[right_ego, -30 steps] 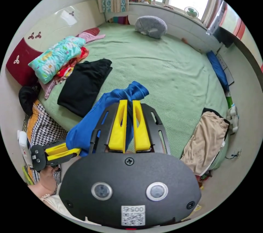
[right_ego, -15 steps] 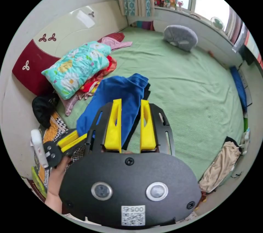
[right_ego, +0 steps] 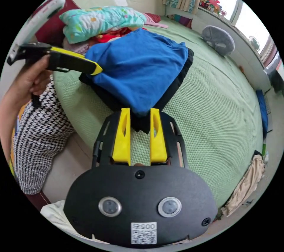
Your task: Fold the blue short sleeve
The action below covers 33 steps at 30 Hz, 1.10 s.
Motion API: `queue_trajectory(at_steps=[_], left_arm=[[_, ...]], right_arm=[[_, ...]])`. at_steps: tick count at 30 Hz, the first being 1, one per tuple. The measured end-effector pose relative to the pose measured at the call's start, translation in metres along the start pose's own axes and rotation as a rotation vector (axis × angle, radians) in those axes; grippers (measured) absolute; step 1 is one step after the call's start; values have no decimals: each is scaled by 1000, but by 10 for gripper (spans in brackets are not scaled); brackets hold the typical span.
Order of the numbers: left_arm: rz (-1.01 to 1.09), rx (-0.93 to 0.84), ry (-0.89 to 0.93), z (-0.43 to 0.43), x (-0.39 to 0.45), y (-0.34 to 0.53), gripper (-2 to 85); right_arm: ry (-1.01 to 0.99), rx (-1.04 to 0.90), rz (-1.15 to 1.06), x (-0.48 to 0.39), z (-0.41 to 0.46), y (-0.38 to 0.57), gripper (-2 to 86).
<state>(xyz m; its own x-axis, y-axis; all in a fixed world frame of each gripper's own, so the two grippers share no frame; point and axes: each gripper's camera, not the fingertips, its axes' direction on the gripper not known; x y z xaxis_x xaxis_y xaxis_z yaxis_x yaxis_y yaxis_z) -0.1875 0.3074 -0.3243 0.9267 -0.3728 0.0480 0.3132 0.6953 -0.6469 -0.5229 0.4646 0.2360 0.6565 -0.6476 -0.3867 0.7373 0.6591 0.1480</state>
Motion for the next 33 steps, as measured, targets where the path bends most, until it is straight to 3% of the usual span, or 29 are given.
queue_trajectory(at_steps=[5,10,12,14,18,21,29,33], left_arm=[[-4,-39,-7,3,7,5,82],[-115,-25,159,35,-2,23,91],[-171,7,194,30,-5,32,89],[-160,12,91,19,-1,46,87],[-185,11,-116,6,21,74,35],[-18,89,-88,-3,87,88,5],[420,149,242,23,347,95,-4],[506,157,202,47,431,83,-3]], right_arm=[[-148,32,184,52,-33,16,-10],[-240,-158,196,78,10,22,3],[-294,-130,244,97,-2,26,19],[-354,-129,277,120,-25,40,18],[-216,-80,293,156,-71,79,5],[-162,-9,425,203,-119,126,-6],[-38,134,920,318,-222,330,-9],[53,86,1042,348,-240,391,-7]])
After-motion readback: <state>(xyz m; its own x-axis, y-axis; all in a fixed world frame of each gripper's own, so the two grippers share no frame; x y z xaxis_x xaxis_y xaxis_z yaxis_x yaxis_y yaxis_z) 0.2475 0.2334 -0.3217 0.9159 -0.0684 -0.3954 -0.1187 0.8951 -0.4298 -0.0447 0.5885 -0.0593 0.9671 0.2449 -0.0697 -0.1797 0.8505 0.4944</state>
